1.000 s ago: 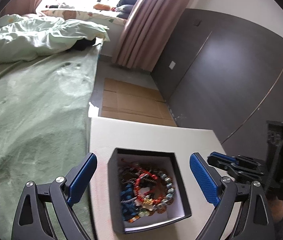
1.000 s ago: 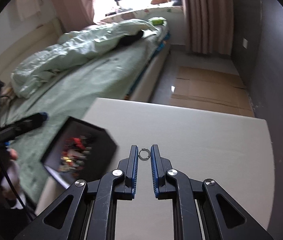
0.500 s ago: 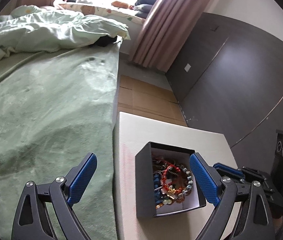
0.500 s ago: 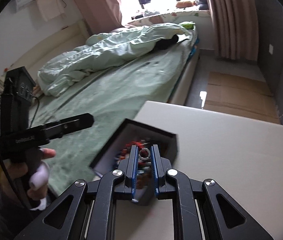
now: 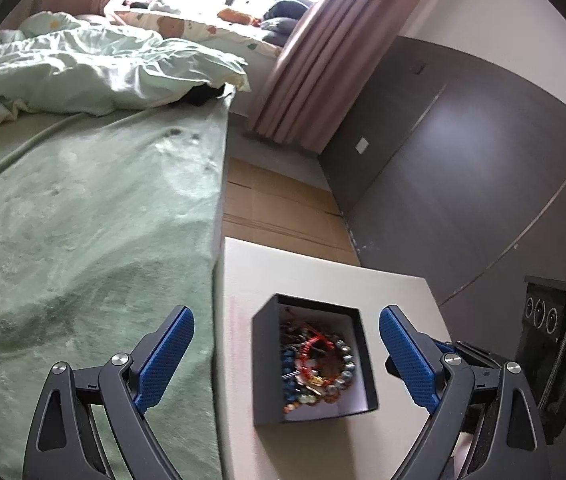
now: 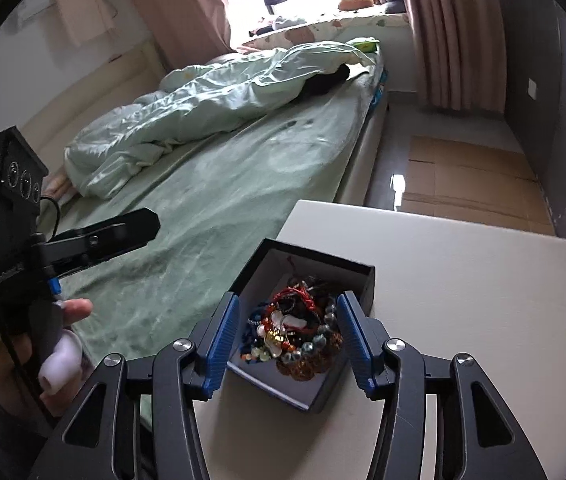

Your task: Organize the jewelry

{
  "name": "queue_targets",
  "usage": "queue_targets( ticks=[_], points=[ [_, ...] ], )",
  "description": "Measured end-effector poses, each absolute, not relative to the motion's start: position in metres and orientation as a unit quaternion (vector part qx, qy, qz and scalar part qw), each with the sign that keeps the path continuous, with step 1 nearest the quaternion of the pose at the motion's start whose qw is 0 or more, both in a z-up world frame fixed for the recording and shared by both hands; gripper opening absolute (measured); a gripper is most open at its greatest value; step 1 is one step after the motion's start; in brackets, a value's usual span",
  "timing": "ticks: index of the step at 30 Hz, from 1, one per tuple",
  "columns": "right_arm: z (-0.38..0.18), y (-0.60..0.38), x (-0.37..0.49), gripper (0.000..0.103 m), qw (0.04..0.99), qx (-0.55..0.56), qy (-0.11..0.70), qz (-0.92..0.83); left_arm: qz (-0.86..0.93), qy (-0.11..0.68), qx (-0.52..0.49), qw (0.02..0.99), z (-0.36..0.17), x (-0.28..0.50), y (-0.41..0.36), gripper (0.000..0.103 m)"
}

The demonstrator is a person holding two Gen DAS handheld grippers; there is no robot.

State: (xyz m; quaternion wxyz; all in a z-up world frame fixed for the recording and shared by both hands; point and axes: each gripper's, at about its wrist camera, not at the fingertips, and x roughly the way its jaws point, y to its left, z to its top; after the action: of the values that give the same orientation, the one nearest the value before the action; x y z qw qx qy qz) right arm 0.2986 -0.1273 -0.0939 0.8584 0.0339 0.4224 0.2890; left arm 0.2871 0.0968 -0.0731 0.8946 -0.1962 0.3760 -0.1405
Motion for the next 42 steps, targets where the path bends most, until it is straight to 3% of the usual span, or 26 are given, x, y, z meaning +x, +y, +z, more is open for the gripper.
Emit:
queue_targets(
  ticks=[6, 10, 15, 17, 19, 42],
  points=[
    [-0.078, -0.152, 0.28, 0.053, 0.871, 0.048, 0.409, 0.268, -0.158, 0.374, -0.16, 0.9, -0.051, 0.272, 0.074, 0.094],
    [-0.07, -0.178, 0.26, 0.065, 0.879, 0.067, 0.4, 0.252, -0.164, 0.367, -0.14, 0.905, -0.034, 0.247, 0.065, 0.094],
    [-0.057, -0.21, 0.239, 0.068, 0.888, 0.094, 0.394, 0.217, -0.168, 0.357, -0.124, 0.911, -0.015, 0.213, 0.056, 0.1],
    [-0.049, -0.22, 0.226, 0.09, 0.893, 0.104, 0.386, 0.207, -0.168, 0.35, -0.124, 0.913, -0.008, 0.2, 0.056, 0.103],
    [-0.044, -0.226, 0.213, 0.1, 0.899, 0.102, 0.38, 0.194, -0.163, 0.349, -0.125, 0.914, -0.003, 0.186, 0.056, 0.103],
    [-0.002, -0.238, 0.064, 0.103, 0.931, 0.091, 0.32, 0.151, -0.118, 0.301, -0.095, 0.942, 0.042, 0.024, 0.04, 0.103]
  ],
)
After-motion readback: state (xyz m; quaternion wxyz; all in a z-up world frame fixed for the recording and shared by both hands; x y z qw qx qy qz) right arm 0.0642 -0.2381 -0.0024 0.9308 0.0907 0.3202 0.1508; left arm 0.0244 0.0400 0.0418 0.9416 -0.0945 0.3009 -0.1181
